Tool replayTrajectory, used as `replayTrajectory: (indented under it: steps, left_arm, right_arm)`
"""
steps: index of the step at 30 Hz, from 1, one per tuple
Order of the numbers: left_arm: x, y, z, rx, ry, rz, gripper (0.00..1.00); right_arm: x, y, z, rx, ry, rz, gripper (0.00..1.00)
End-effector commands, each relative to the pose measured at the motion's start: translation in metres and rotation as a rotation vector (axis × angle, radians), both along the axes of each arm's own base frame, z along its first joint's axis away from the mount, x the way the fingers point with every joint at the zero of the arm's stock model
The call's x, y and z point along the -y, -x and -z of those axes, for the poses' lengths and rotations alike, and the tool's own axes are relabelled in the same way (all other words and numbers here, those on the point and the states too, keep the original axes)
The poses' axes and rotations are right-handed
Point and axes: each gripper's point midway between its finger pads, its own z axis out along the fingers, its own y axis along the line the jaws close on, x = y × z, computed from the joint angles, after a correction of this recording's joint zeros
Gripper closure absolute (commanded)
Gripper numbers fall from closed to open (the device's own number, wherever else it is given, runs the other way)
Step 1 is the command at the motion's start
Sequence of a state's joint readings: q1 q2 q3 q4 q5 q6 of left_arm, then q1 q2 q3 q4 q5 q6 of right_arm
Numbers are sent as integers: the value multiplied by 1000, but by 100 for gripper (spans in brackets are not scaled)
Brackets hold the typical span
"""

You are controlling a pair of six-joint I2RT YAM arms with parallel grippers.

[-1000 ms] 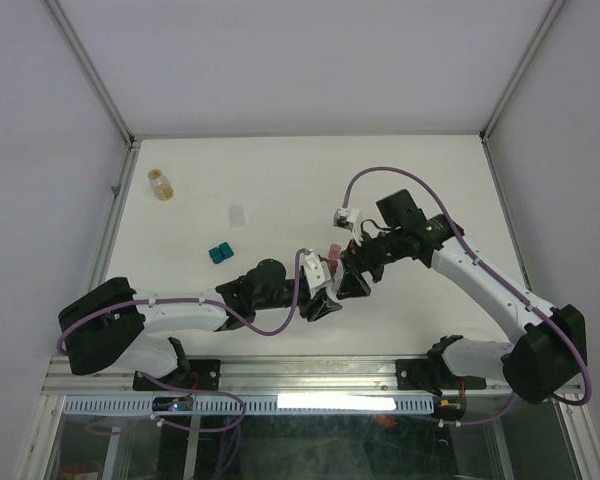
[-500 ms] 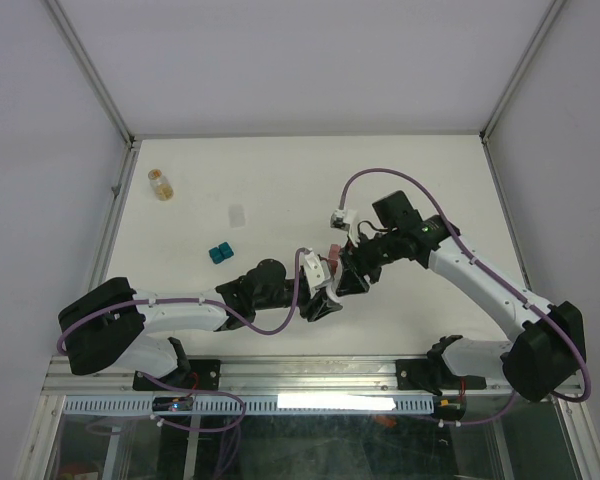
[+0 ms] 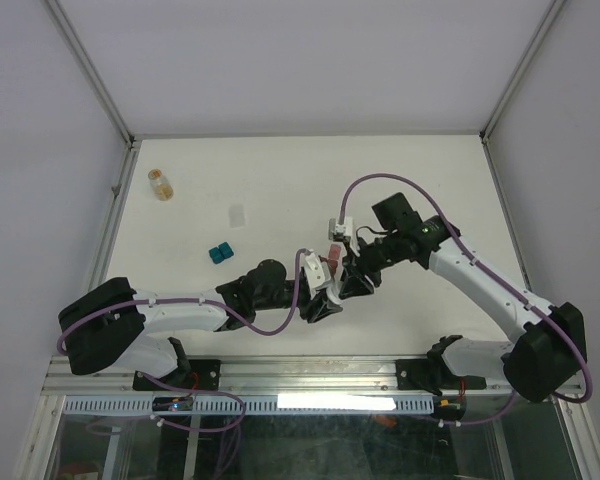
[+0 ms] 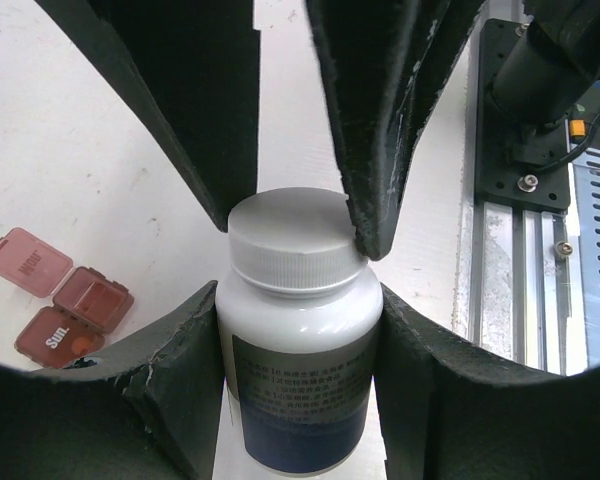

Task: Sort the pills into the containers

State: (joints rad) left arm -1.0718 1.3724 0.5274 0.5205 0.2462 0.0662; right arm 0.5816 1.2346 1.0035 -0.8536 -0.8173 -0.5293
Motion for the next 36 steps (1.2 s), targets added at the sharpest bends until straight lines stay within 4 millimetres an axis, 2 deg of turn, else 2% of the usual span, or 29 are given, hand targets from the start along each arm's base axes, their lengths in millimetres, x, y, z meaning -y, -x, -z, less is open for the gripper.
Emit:
replayTrajectory:
  steps: [1, 4, 6, 7, 11, 13, 18, 19, 20, 24, 26, 29, 36]
  left_arm:
    - [10, 0, -30, 44, 95, 38, 100]
    - [10, 1, -28, 40, 95, 40, 100]
    - [10, 1, -27, 38, 93, 38, 100]
    - [9, 1, -27, 38, 95, 37, 100]
    - [6, 1, -26, 38, 93, 31, 100]
    - [5, 1, -25, 39, 92, 28, 100]
    - [4, 1, -24, 38, 92, 27, 100]
    - [4, 1, -24, 39, 92, 27, 100]
    - [4, 1, -24, 38, 92, 28, 100]
    - [4, 1, -26, 38, 96, 24, 100]
    - [3, 0, -27, 39, 99, 21, 100]
    - [4, 0, -27, 40, 101, 21, 100]
    - [5, 0, -29, 37, 106, 23, 100]
  right_arm:
    - [-2, 4, -20, 338, -130, -306, 100]
    - [-1, -5, -17, 543, -149, -456, 100]
    - [-4, -10, -16, 604, -159, -497, 100]
    - [-6, -12, -18, 606, -169, -493, 96]
    - [-12, -6, -25, 540, -212, -466, 72]
    - [-12, -6, -29, 496, -206, -411, 52]
    - [-5, -4, -53, 374, -209, -276, 19]
    - [-4, -3, -58, 341, -208, -251, 5]
    - [-3, -2, -61, 308, -200, -221, 2]
    - [1, -5, -61, 171, -129, -67, 1]
    - [2, -9, -54, 69, -75, 47, 1]
    - [1, -5, -42, -70, -23, 119, 1]
    - [-4, -12, -24, -123, 38, 163, 2]
